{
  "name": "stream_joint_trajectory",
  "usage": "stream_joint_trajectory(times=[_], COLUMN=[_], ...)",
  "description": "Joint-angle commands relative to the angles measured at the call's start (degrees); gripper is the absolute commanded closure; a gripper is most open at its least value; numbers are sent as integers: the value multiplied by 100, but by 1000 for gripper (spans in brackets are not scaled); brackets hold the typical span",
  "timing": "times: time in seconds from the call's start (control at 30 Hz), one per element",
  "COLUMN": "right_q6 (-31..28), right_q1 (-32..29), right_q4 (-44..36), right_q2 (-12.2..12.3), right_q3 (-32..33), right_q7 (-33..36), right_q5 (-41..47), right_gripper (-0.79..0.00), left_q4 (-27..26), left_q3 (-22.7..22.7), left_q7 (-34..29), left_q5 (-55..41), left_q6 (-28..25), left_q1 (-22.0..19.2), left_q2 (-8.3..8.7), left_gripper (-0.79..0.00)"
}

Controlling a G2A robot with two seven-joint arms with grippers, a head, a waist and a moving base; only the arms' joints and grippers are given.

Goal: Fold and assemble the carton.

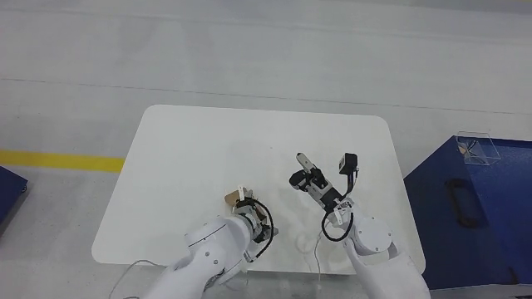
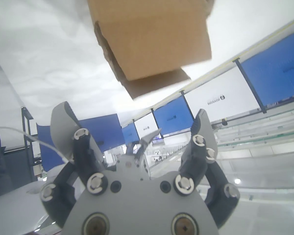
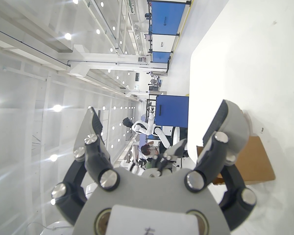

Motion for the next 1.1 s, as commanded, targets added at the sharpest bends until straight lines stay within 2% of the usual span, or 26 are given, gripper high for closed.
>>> stream_joint_trajectory(times=[0.0, 0.07, 0.13, 0.23, 0.67, 0.7, 0.73, 0.77, 0.83, 0.9, 0.97, 1.07], right_q6=[16, 41, 69, 69, 70, 89, 188, 432, 937, 1371, 1745, 1959], right_q1=[8, 9, 8, 8, 8, 9, -2, -17, -85, -146, -239, -363], right_q4=[-16, -29, -54, -54, -60, -89, -179, -245, -355, -476, -525, -602], right_q2=[-7, -14, -21, -21, -17, -4, 12, 20, 8, 19, 38, 65], right_q3=[-31, -68, -118, -118, -123, -157, -273, -394, -580, -754, -895, -1080], right_q7=[-34, -71, -29, -29, -23, -51, -203, -458, -931, -1000, -812, -546], right_q5=[-16, -36, -7, -7, -80, -422, -1149, -1858, -2632, -3359, -3881, -4492], right_gripper=[-785, -785, -785, -785, -785, -785, -785, -785, -785, -785, -785, -785], left_q4=[-617, -883, -983, -930, -930, -930, -908, -1104, -1195, -1158, -897, -367], left_q3=[-316, -514, -802, -1147, -1147, -1147, -1186, -1057, -723, -259, 12, 410], left_q7=[-374, -688, -1348, -2413, -2413, -2413, -2321, -2192, -2044, -2134, -2391, -2781], left_q5=[234, 883, 1173, 1704, 1704, 1704, 1967, 2635, 3836, 4898, 5698, 6744], left_q6=[726, 1710, 2318, 2830, 2830, 2830, 2873, 3503, 3528, 3528, 3528, 3528], left_q1=[401, 566, 749, 921, 921, 921, 916, 815, 862, 924, 960, 867], left_q2=[131, 273, 385, 524, 524, 524, 543, 603, 775, 1021, 1298, 1674], left_gripper=[-785, -785, -785, -785, -785, -785, -785, -785, -785, -785, -785, -785])
